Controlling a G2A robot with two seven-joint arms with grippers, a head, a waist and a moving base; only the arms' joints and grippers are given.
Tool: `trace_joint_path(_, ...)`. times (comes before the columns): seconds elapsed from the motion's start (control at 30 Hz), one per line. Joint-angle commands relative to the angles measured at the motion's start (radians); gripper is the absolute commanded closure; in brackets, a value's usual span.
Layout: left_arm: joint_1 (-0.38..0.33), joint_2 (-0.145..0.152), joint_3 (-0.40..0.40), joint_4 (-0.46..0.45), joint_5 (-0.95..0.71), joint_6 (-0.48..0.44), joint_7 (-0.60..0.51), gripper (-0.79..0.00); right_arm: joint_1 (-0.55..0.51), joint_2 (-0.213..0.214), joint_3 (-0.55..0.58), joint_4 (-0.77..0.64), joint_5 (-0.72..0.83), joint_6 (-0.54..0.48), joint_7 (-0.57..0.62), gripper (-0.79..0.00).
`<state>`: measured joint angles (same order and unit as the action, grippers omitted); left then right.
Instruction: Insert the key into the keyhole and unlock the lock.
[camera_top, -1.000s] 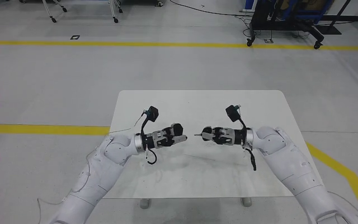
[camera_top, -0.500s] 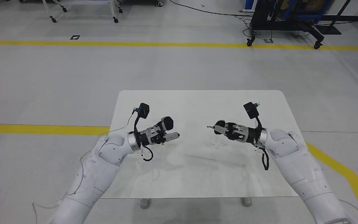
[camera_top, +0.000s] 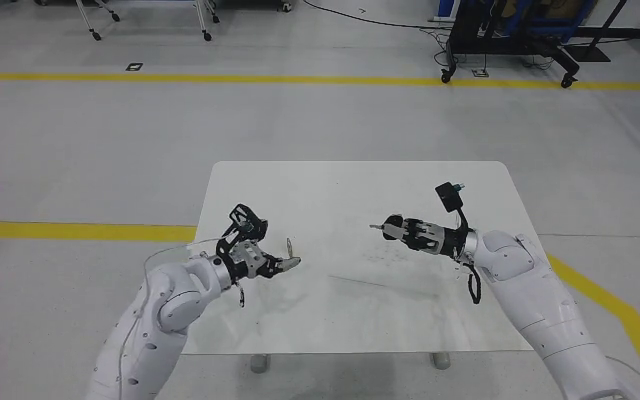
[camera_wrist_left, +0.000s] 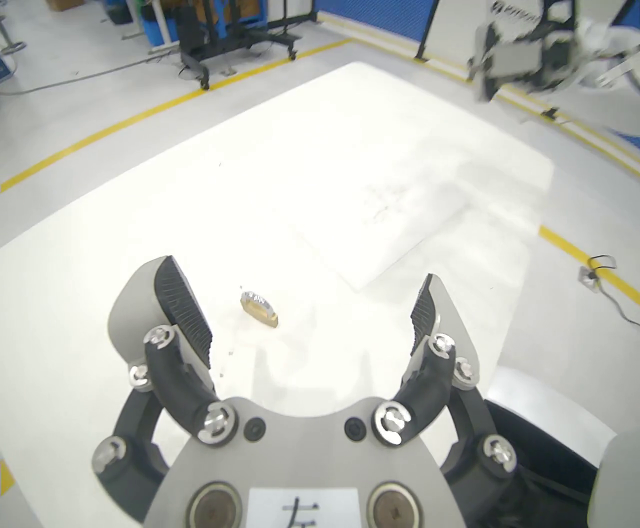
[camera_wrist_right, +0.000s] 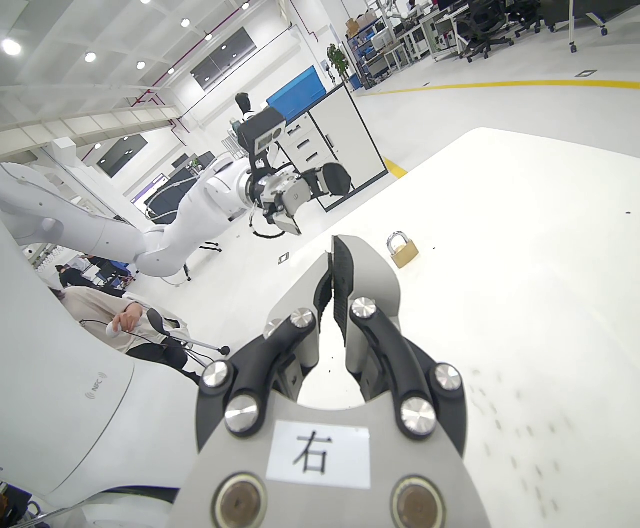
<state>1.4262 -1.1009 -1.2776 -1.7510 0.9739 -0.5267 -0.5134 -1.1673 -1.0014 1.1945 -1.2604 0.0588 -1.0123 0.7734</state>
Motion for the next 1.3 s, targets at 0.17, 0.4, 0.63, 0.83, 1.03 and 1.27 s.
trace_joint_path(0.17,-0.136,-0.028,0.125,0.134,0.008,0.178,-0.127,-0.77,0.0,0.0,0.0,0.0,0.0,0.0,0.0,0.0)
trace_joint_path(0.4,-0.233,-0.053,0.218,0.215,0.009,0.267,-0.207,-0.619,0.0,0.0,0.0,0.0,0.0,0.0,0.0,0.0)
trace_joint_path(0.63,-0.262,-0.066,0.261,0.251,0.019,0.323,-0.25,-0.539,0.0,0.0,0.0,0.0,0.0,0.0,0.0,0.0)
trace_joint_path(0.83,-0.276,-0.073,0.278,0.266,0.021,0.352,-0.261,-0.388,0.0,0.0,0.0,0.0,0.0,0.0,0.0,0.0)
trace_joint_path(1.03,-0.286,-0.077,0.286,0.277,0.029,0.366,-0.275,-0.179,0.0,0.0,0.0,0.0,0.0,0.0,0.0,0.0)
trace_joint_path(1.27,-0.303,-0.083,0.298,0.294,0.037,0.38,-0.288,0.0,0.0,0.0,0.0,0.0,0.0,0.0,0.0,0.0)
